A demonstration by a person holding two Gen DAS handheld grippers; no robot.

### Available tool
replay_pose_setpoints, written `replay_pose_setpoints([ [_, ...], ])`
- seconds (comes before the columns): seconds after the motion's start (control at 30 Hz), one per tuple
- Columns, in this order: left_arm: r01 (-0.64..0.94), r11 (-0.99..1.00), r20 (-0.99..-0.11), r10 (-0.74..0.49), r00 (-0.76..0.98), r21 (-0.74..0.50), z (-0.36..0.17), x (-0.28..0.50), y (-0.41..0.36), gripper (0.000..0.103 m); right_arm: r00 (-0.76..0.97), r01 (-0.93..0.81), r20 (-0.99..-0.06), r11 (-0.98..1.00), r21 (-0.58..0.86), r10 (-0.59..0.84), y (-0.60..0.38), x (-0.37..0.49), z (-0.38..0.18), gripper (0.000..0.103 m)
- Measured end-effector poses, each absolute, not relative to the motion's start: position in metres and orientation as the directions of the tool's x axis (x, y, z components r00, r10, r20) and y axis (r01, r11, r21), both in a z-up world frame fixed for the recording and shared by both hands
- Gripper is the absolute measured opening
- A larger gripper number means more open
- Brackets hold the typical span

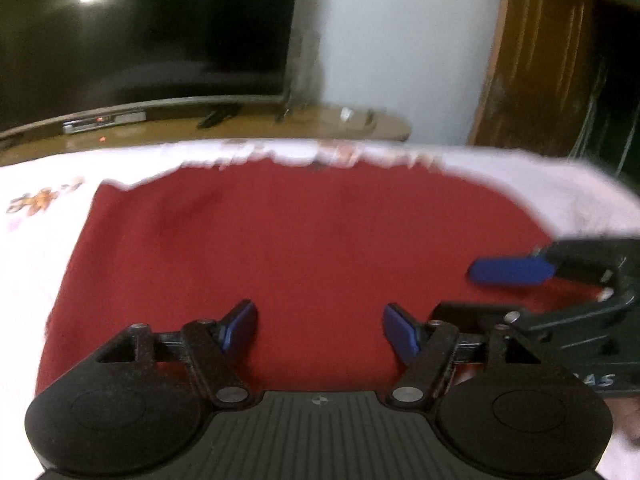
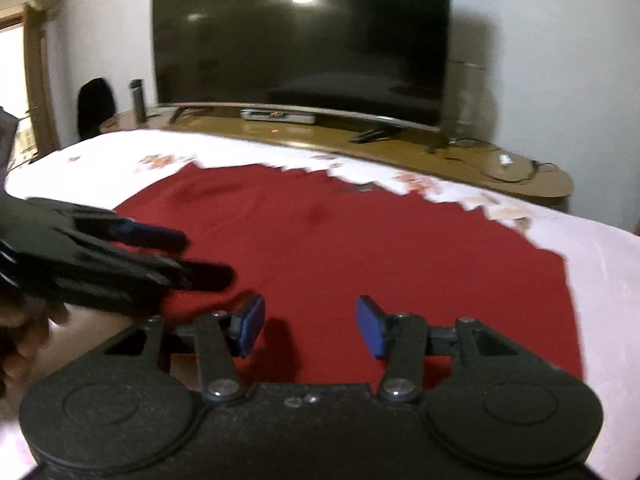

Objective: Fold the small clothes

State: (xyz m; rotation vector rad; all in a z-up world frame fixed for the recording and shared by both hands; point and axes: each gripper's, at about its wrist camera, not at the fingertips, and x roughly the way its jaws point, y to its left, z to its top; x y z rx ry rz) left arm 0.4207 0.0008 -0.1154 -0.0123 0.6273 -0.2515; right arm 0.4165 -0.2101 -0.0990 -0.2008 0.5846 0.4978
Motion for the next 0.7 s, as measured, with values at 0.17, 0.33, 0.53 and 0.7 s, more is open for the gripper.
replay_pose_setpoints([
  [0.17, 0.215, 0.976, -0.581, -0.196, 0.790, -0.037, -0.113, 0.403, 0.019, 0.071, 0.719, -0.522, -0.605, 0.841, -0.144, 0.342, -0.207, 0.401, -0.115, 0.052],
  [0.33, 0.163, 0.984, -0.579, -0.173, 0.797, -0.069, -0.116, 0.382, 0.066, 0.071, 0.761, -0.406, -0.599, 0.903, -0.140, 0.249, -0.275, 0.386, -0.113, 0.055],
  [0.53, 0.094, 0.994, -0.579, -0.111, 0.808, -0.060, -0.106, 0.382, 0.070, 0.072, 0.775, -0.300, -0.607, 0.948, -0.105, 0.178, -0.303, 0.383, -0.102, 0.044],
  [0.7, 0.073, 0.995, -0.601, -0.097, 0.794, -0.065, -0.111, 0.383, 0.082, 0.071, 0.778, -0.249, -0.613, 0.964, -0.097, 0.139, -0.303, 0.383, -0.099, 0.046],
])
